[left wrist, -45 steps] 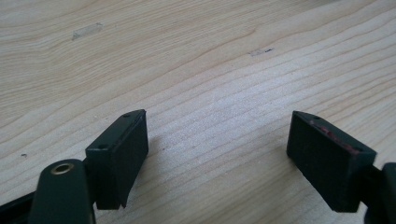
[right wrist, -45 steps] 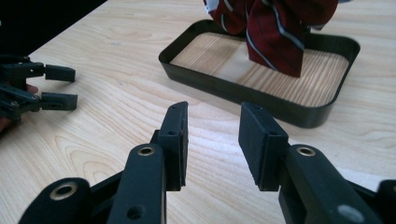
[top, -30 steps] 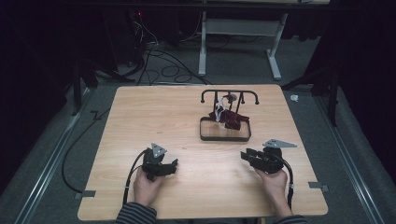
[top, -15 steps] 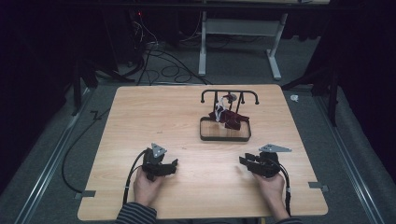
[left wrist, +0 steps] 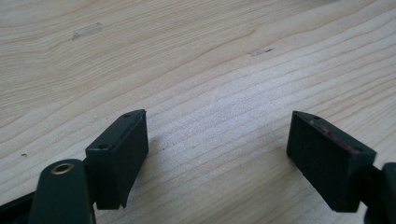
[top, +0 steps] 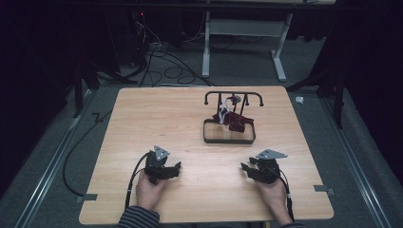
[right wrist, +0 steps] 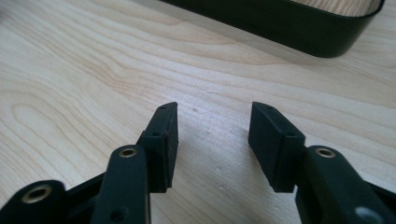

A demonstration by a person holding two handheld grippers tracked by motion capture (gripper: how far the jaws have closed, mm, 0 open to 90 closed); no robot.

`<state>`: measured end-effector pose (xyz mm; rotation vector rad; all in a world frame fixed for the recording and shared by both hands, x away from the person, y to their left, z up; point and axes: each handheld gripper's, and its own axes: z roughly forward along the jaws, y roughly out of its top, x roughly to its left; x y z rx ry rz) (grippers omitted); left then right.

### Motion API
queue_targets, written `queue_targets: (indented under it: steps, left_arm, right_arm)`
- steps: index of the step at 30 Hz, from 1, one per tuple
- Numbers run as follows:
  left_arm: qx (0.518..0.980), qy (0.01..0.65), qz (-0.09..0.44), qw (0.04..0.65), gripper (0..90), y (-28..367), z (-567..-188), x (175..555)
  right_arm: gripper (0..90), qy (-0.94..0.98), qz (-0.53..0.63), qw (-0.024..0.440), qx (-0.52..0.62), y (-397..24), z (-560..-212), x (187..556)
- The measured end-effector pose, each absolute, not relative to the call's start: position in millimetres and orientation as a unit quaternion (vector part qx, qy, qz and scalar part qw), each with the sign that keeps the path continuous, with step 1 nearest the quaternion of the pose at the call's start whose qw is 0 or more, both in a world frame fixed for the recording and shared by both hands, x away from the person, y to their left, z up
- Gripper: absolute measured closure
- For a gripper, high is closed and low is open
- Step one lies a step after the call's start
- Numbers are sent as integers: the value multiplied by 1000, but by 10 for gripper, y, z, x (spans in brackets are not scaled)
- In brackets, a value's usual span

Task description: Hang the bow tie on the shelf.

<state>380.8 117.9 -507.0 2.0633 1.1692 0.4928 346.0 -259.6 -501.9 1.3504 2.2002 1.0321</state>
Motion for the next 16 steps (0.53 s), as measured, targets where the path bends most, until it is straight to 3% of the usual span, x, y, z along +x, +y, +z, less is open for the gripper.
queue_targets:
  steps: [4, 16]
  left_arm:
    - [797, 452, 191, 352, 211, 1179, -5071, 3807]
    - [797, 452, 191, 352, 211, 1179, -5071, 3806]
  right_arm:
    - [503, 793, 342, 209, 460, -2511, -5022, 3426]
    - [446, 795, 341, 207, 457, -2502, -5024, 3429]
